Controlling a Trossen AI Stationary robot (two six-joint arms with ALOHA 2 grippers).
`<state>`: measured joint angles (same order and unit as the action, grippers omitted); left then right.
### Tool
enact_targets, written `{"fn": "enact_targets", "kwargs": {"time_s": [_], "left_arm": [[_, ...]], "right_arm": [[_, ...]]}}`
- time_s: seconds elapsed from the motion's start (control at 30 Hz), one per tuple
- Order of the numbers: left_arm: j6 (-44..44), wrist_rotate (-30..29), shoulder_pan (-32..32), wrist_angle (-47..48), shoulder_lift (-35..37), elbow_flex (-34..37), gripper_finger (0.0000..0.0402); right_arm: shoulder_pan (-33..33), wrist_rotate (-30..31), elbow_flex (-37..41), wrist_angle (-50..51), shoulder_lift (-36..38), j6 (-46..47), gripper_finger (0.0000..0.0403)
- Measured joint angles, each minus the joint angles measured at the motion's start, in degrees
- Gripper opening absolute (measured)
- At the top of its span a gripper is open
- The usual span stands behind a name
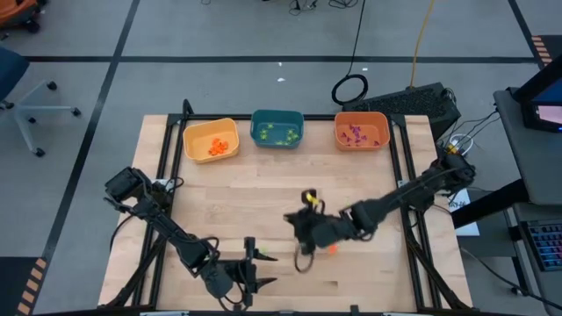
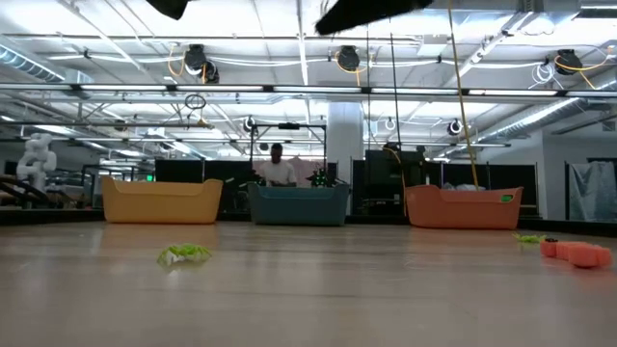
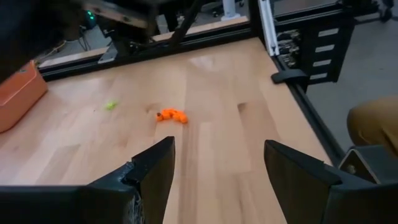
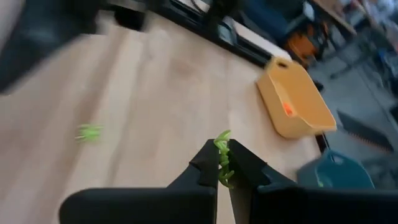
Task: Sort Halloween decoration
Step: Put the green spider toy into the blue bin
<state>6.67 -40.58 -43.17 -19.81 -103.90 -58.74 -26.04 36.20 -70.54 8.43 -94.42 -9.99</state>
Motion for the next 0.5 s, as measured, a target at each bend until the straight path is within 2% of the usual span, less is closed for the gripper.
{"fn": "enact_targets", "kwargs": {"time_s": [0.3,0.5], "left_arm": [[1.6,0.0,0.0,-0.8,0.0,-0.1,0.0247],[1.8,0.0,0.1,-0.7,0.0,-0.2,0.0247]], "right_arm": [[14.8,-7.9,0.0,-0.3,0.0,4.0,0.0002],[26.4,-8.6,0.0,-0.4,0.0,10.0,0.0002]]}}
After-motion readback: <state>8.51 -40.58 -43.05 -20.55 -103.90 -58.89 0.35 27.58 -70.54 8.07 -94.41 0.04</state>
